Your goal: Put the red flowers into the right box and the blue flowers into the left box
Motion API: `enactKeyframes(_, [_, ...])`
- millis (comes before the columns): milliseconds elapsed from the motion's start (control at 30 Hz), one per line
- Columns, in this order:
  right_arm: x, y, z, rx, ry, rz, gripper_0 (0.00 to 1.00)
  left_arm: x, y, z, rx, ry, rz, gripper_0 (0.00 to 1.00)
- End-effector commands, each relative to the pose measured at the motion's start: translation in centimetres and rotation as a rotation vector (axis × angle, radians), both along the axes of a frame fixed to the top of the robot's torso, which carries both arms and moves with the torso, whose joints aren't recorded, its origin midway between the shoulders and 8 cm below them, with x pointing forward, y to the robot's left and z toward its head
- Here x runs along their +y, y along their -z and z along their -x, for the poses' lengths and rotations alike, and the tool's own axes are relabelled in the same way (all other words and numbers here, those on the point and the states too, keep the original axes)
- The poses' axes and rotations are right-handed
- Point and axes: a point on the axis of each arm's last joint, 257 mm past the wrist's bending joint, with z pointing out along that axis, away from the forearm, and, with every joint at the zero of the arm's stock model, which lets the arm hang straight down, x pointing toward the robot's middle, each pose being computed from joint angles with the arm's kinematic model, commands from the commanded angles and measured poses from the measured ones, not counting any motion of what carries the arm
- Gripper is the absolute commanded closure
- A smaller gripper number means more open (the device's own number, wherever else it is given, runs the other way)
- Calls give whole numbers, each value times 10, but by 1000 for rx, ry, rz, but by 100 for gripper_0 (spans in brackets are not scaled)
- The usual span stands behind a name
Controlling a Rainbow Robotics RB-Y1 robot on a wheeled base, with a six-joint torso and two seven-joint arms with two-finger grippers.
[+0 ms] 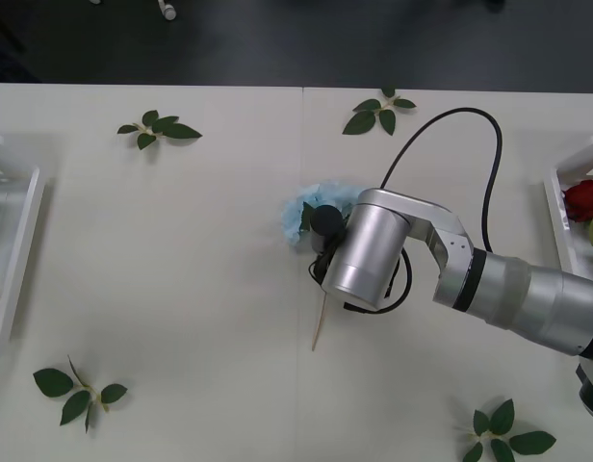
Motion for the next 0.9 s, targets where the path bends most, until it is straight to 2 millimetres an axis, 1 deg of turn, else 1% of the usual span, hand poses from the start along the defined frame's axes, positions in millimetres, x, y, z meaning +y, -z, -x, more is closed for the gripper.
enactKeyframes(33, [29,-17,-12,-43,-35,-37,0,10,-10,10,-10,4,-25,0])
enactKeyframes(67, [28,-15,-13,-42,-35,-32,0,9,-9,12,-12,4,-13,0])
enactKeyframes(100, [28,-15,-13,-41,-37,-30,13,6,-9,14,-16,7,-5,0])
enactKeyframes(133, [29,-14,-13,-40,-38,-30,31,6,-10,16,-17,9,0,0])
enactKeyframes(167, [28,-14,-13,-40,-38,-28,46,5,-10,18,-17,11,2,0])
enactKeyframes(200, [30,-14,-12,-40,-43,-29,76,2,-12,21,-21,20,4,0])
enactKeyframes(233, [29,-14,-11,-34,-45,-27,100,-2,-13,27,-23,29,8,0])
enactKeyframes(367, [29,-14,-12,-32,-52,-25,100,-10,-22,43,-35,48,7,0])
enactKeyframes(433, [31,-14,-11,-32,-60,-24,100,-18,-28,53,-37,71,-2,0])
enactKeyframes(600, [29,-16,-14,-40,-65,-17,100,-33,-43,67,-57,108,-6,0])
enactKeyframes(633, [26,-17,-16,-46,-65,-11,100,-38,-47,71,-64,115,3,0])
enactKeyframes(700, [26,-19,-20,-61,-75,-12,100,-47,-56,74,-85,133,25,0])
enactKeyframes(800, [25,-31,-29,-91,-88,-32,100,-68,-68,75,-121,174,74,0])
enactKeyframes(867, [24,-48,-36,-112,-119,-54,100,-90,-80,74,-162,221,128,0])
enactKeyframes(900, [23,-54,-38,-115,-127,-63,100,-96,-83,74,-173,241,136,0])
